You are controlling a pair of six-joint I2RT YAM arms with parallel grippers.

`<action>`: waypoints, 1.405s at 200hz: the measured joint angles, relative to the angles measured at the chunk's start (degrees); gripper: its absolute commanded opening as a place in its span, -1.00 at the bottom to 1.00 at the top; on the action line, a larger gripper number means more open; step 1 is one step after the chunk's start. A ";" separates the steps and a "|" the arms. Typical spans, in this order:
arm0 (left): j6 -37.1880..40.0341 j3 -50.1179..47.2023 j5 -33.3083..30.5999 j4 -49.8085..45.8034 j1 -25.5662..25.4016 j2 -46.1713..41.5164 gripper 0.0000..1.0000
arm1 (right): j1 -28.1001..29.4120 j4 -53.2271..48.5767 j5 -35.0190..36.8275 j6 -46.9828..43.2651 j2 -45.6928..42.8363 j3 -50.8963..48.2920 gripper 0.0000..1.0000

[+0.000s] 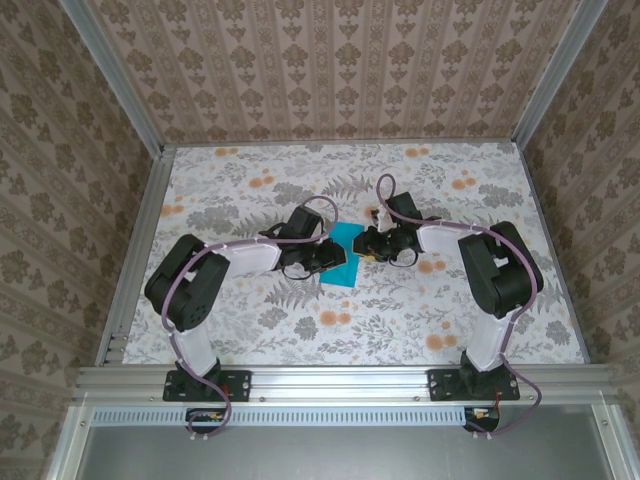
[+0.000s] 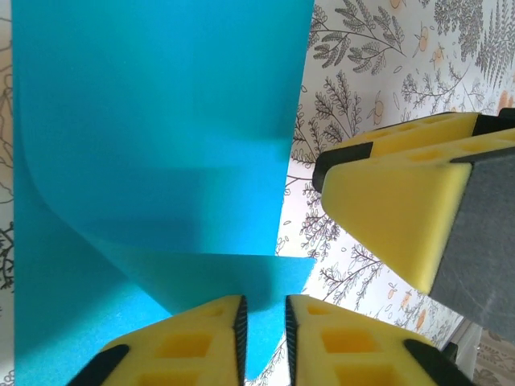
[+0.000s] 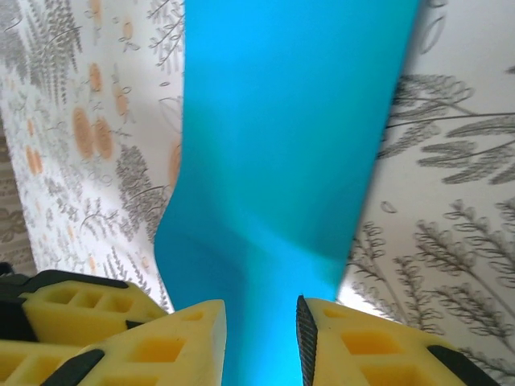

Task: Fold a paper plane with a square sheet of paper (pick it up from the middle)
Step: Fold the triangle a second time at the center of the table.

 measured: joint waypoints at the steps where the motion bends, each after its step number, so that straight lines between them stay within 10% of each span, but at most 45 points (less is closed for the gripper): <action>1: -0.02 0.00 0.00 0.00 0.00 0.00 -0.67 | 0.00 0.04 -0.09 0.02 0.00 -0.02 -0.38; 281: 0.00 0.17 -0.17 -0.07 0.24 1.11 -0.85 | 2.10 -1.53 -6.69 -3.48 1.86 0.31 -0.54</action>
